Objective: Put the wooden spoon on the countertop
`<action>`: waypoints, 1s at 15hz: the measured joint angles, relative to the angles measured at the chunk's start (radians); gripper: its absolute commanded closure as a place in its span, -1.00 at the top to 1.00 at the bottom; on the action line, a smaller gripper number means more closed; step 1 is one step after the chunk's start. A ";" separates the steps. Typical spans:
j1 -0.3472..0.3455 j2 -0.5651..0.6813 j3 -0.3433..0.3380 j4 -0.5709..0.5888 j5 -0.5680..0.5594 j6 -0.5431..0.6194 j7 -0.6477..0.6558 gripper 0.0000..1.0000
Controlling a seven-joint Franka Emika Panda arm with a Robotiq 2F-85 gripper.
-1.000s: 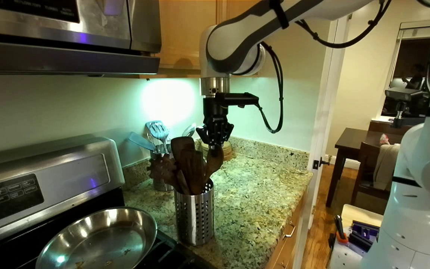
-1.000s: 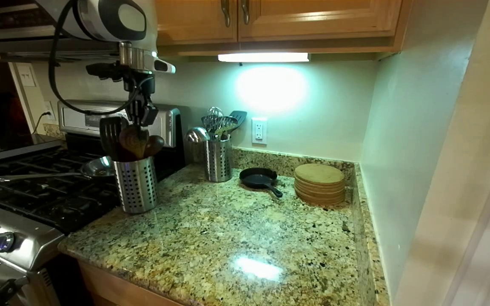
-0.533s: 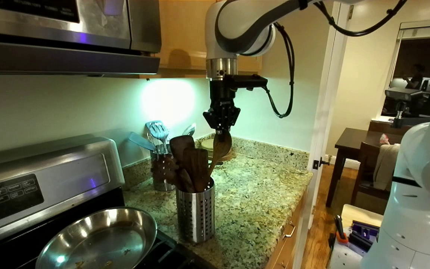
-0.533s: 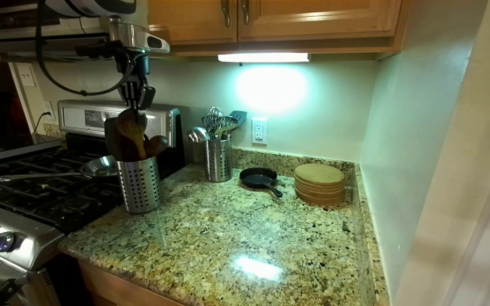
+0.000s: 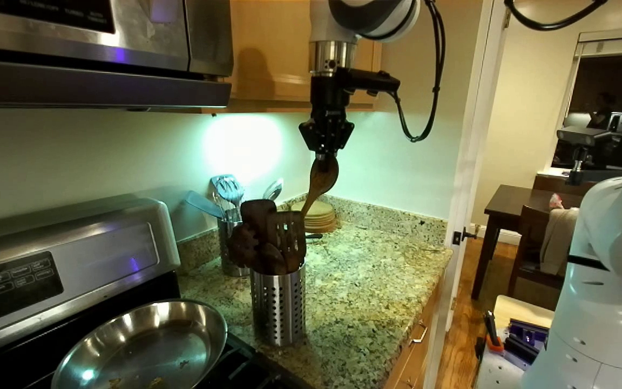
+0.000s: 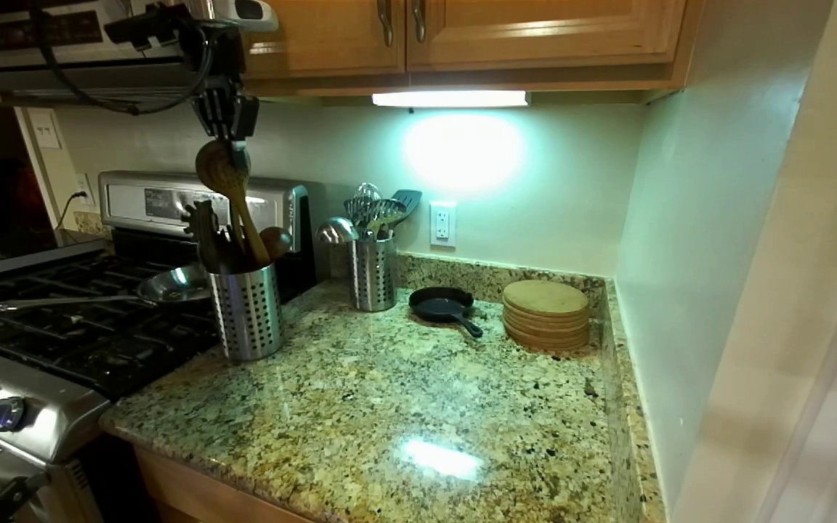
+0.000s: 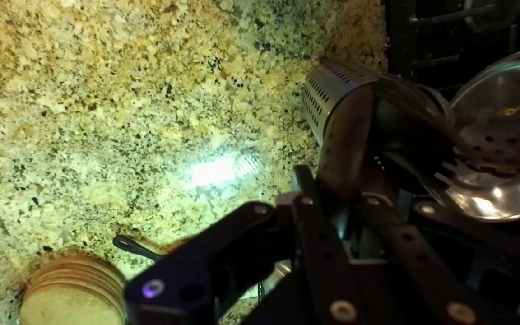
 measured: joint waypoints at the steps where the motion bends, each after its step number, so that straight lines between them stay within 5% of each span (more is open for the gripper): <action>1: 0.000 -0.012 0.000 0.009 -0.006 -0.019 0.000 -0.80; 8: -0.021 -0.095 -0.006 0.077 -0.096 -0.193 0.000 -0.81; 15: -0.080 -0.115 -0.063 0.053 -0.101 -0.126 0.008 -0.80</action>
